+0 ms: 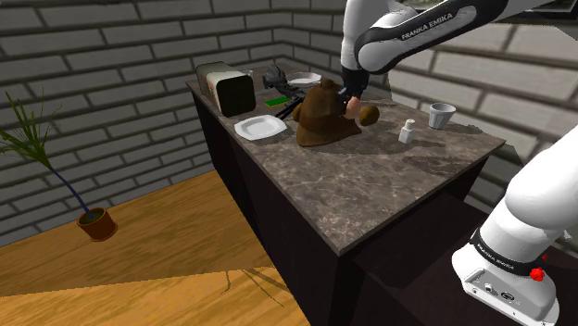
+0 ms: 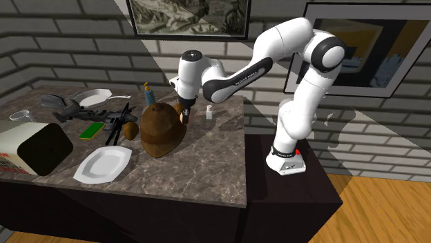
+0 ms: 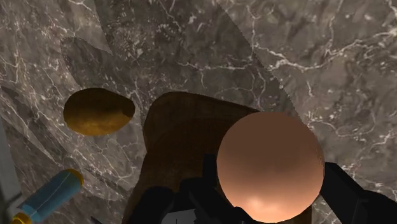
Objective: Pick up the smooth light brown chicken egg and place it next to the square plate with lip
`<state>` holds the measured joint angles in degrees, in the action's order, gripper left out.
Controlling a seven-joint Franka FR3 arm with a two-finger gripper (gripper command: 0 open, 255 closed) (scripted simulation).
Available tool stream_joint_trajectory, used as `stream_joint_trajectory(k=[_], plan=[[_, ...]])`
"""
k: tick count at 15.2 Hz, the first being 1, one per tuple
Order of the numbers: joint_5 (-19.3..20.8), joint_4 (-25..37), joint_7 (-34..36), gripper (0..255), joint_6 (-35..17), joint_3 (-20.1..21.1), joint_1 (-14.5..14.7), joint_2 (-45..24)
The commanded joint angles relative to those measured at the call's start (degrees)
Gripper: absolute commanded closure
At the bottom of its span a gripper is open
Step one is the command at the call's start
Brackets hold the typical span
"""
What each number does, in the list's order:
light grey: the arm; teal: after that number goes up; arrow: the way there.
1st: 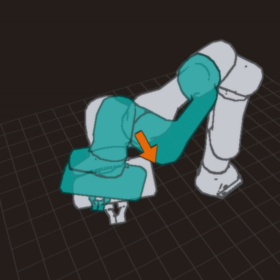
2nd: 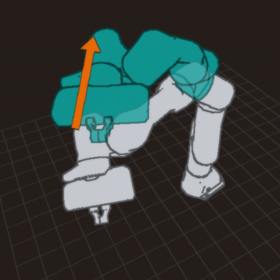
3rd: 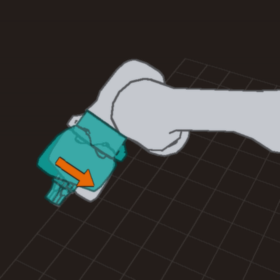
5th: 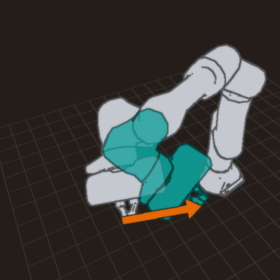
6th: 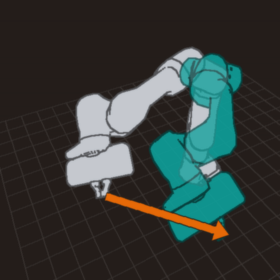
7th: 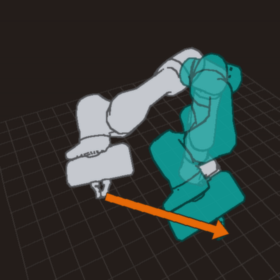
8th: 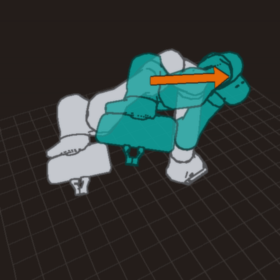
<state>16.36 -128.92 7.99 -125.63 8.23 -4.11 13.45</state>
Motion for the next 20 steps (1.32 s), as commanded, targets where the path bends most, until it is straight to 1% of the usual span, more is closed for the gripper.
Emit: stream_joint_trajectory(k=[1, 7, 12, 16, 20], plan=[[0.57, 3.12, 2.73, 255, 0.62, 1.71, 0.69, -3.22], [3.03, 14.42, 10.06, 255, 4.70, 5.96, 3.37, -12.81], [5.88, 25.93, 15.37, 255, 9.32, 8.40, 6.53, -21.92], [8.34, 36.93, 18.70, 255, 13.93, 9.53, 9.93, -30.05], [10.72, 50.40, 20.83, 255, 19.56, 9.85, 14.30, -39.29]])
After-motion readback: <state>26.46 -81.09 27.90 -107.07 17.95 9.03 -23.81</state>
